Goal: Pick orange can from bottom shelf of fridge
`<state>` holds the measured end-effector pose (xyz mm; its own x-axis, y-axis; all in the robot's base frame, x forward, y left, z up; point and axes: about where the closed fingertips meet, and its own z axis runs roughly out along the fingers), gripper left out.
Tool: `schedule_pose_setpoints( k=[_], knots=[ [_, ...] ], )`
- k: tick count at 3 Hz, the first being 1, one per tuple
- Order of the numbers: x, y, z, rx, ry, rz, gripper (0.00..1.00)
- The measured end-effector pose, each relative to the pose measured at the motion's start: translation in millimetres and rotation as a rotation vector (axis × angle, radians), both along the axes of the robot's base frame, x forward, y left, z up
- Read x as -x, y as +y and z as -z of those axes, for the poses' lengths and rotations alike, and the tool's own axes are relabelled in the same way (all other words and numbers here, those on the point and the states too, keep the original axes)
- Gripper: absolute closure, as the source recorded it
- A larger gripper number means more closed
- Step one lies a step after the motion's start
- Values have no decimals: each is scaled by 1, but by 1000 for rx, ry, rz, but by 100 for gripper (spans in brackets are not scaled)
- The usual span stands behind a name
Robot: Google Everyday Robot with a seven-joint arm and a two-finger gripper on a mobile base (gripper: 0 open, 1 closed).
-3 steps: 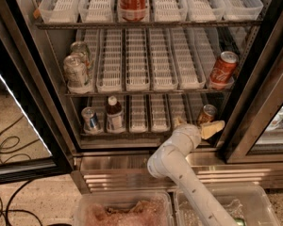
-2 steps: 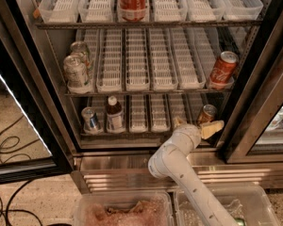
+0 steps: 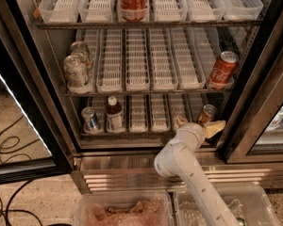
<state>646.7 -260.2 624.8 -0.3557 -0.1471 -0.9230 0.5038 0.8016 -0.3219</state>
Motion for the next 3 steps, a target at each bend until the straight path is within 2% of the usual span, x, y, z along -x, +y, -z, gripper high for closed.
schedule_pose_setpoints(
  k=[1,2,3],
  knots=[
    [-3,4,4,-32,13,-23,0],
    [-7,1,6,-35,1,4,0],
    [-8,1,6,-35,-1,5,0]
  ],
)
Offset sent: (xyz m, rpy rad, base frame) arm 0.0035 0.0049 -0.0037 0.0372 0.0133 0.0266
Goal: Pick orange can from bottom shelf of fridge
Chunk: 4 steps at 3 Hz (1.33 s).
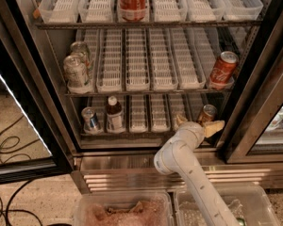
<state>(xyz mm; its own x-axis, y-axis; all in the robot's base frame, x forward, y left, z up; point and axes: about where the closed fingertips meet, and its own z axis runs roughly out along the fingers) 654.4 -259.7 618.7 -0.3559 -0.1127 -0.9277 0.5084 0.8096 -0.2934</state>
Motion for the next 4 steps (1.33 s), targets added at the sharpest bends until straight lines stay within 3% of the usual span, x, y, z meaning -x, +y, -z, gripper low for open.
schedule_pose_setpoints(
  k=[1,3,4],
  knots=[
    [0,0,0,0,0,0,19],
    [-11,-5,1,7,-4,18,65],
    [-12,-6,1,7,-2,20,81]
  ],
)
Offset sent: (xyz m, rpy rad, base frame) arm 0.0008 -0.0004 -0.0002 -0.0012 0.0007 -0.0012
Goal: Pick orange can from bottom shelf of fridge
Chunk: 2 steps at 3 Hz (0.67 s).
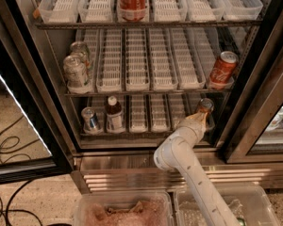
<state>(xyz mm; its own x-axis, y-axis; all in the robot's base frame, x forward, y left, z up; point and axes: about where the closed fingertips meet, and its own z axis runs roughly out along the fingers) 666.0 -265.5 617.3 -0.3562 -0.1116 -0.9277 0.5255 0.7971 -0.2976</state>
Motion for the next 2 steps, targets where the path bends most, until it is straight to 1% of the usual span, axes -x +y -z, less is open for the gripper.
schedule_pose_setpoints(
  k=[1,2],
  knots=[
    [0,0,0,0,0,0,63],
    [0,0,0,0,0,0,40]
  ],
)
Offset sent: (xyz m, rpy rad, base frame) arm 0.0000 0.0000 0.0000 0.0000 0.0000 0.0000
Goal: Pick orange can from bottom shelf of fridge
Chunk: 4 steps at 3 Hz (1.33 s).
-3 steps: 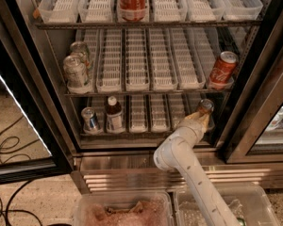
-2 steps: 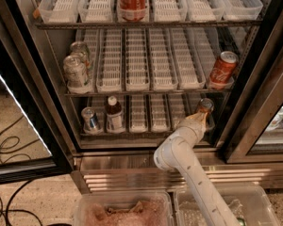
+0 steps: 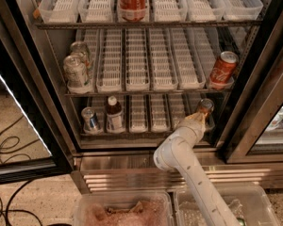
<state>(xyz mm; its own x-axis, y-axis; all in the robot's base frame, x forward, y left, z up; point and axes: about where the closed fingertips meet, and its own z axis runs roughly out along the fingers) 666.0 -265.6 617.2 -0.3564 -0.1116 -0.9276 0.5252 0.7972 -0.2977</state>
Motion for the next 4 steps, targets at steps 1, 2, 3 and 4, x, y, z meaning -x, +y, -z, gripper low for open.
schedule_pose_setpoints(
  k=[1,2,3,4],
  knots=[
    [0,0,0,0,1,-1,17],
    [-2,-3,5,-3,25,1,0],
    [-17,-14,14,1,53,30,0],
    [-17,-14,14,1,53,30,0]
  ],
)
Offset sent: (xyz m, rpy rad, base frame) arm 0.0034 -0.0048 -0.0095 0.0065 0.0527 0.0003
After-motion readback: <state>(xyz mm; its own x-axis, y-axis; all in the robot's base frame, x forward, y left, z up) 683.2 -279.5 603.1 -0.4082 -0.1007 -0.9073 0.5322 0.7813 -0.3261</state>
